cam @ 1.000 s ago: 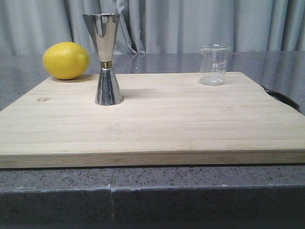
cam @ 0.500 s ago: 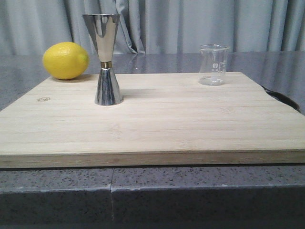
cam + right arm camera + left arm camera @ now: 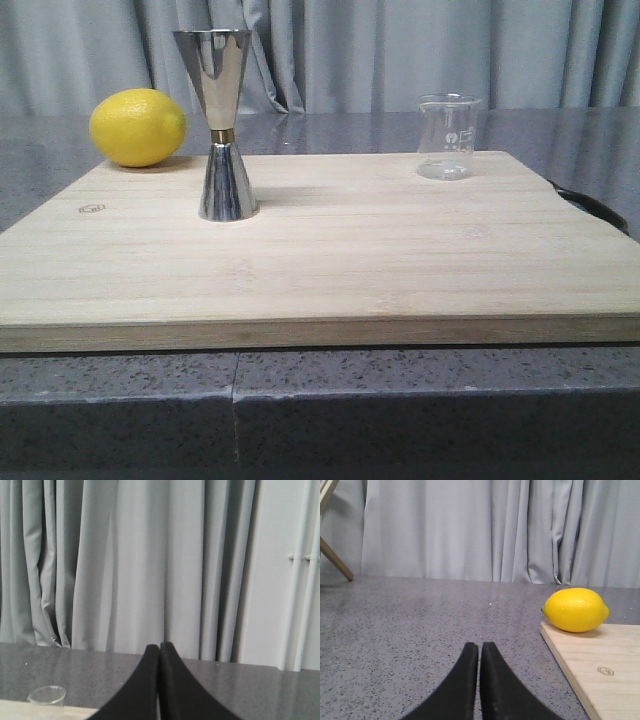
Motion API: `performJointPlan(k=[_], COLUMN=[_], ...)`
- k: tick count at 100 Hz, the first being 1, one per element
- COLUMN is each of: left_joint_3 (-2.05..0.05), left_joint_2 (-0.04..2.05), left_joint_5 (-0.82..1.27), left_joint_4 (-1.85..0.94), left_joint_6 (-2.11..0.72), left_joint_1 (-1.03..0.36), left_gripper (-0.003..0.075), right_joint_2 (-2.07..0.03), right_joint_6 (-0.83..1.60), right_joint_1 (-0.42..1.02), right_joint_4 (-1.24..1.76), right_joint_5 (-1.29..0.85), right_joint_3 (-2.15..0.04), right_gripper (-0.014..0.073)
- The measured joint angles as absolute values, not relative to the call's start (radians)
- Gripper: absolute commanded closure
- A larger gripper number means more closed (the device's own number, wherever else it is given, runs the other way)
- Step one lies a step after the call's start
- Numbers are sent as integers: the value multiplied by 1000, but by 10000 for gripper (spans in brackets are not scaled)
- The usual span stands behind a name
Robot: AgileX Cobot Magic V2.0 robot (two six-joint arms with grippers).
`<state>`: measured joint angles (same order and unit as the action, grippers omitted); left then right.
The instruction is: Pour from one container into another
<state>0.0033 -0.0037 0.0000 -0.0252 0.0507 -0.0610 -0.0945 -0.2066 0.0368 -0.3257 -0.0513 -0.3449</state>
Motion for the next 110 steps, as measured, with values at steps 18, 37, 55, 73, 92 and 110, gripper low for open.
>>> performJointPlan(k=[18, 37, 55, 73, 92, 110], left_joint_3=[3, 3, 3, 3, 3, 3], left_joint_2=[-4, -4, -4, -4, -4, -4], left_joint_5=[0, 0, 0, 0, 0, 0], left_joint_4=[-25, -25, -25, -25, -25, -25], left_joint_6=[51, 51, 51, 51, 51, 51], left_joint_1=[-61, -61, -61, -61, -61, -61], left_gripper=[739, 739, 739, 739, 739, 739], right_joint_2=[0, 9, 9, 9, 9, 9], right_joint_6=[-99, -87, -85, -85, -85, -83], right_joint_1=[44, 44, 44, 44, 44, 44], right_joint_4=[-213, -161, -134, -118, -109, -107], right_joint_5=[-64, -70, -66, -33, -31, -31], right_joint_3=[-229, -79, 10, 17, 17, 17], right_gripper=[666, 666, 666, 666, 666, 666])
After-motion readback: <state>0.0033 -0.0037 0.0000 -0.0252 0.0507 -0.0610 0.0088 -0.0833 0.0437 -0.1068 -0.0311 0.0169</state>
